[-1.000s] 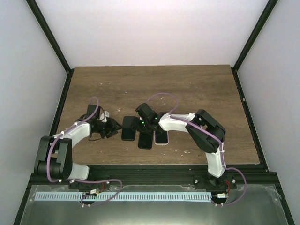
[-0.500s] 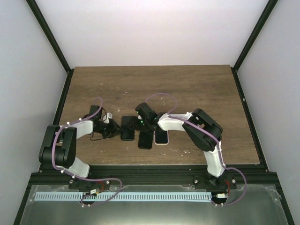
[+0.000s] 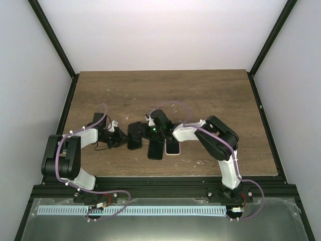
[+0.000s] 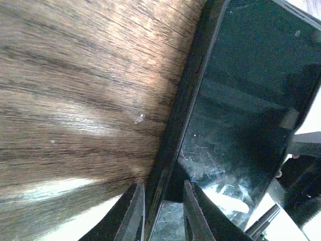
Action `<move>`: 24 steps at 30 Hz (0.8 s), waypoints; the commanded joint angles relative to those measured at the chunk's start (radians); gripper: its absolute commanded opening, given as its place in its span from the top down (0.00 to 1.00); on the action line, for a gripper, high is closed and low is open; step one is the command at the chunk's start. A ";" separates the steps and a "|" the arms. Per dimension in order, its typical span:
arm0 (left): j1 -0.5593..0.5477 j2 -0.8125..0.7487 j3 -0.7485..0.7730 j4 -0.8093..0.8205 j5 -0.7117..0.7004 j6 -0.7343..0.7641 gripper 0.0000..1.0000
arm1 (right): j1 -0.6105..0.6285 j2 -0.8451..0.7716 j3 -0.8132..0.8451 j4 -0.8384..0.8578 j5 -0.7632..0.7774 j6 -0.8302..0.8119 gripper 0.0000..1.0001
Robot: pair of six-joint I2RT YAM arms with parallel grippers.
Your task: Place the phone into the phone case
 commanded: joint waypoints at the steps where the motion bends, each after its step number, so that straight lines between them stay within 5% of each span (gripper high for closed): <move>1: 0.003 -0.005 0.000 -0.014 -0.033 0.004 0.76 | 0.018 0.012 -0.008 0.204 -0.137 0.033 0.49; 5: 0.003 -0.012 -0.004 -0.001 -0.007 0.009 0.78 | 0.018 0.028 0.018 0.122 -0.120 0.019 0.51; 18: 0.003 -0.013 -0.033 0.080 0.109 -0.041 0.82 | 0.004 0.020 0.000 0.024 -0.073 0.021 0.86; 24: 0.008 -0.121 0.021 -0.004 0.141 -0.030 0.65 | -0.015 -0.044 -0.050 0.068 -0.097 0.013 0.94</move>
